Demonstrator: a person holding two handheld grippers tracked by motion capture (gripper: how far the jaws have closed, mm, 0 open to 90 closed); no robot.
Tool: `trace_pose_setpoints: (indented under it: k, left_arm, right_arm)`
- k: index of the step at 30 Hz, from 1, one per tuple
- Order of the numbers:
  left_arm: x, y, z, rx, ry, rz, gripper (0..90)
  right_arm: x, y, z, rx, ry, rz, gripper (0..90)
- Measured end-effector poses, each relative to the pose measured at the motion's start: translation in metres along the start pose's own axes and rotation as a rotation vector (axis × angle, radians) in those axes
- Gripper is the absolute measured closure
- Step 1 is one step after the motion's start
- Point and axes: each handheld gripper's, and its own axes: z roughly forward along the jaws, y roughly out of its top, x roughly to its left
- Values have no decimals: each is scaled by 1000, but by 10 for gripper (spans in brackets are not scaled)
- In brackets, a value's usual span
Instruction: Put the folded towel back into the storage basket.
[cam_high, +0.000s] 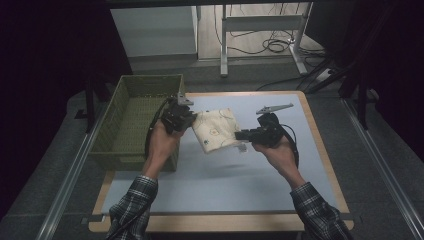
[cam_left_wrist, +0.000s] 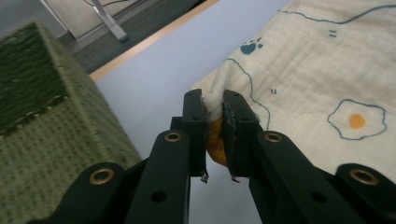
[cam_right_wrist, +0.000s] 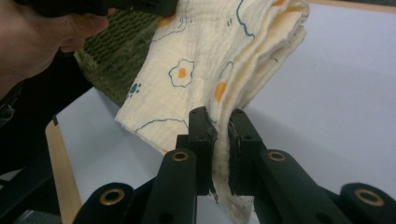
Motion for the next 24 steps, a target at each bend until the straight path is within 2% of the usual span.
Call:
trace_pose_setpoints:
  k: [5,8,9,14,24]
  left_arm:
    - [12,1,-9,2,25,-5,809]
    - [25,2,-17,-7,48,-8,810]
    - [25,2,-17,-7,48,-8,811]
    - [43,1,-29,-19,81,-28,812]
    - [71,-6,-49,-22,139,-62,812]
  right_arm:
    - [7,16,10,-4,13,-8,815]
    - [12,26,16,-9,24,-13,815]
    - [12,26,16,-9,24,-13,815]
    - [23,47,30,-19,30,-28,814]
    - [40,69,57,-20,45,-44,814]
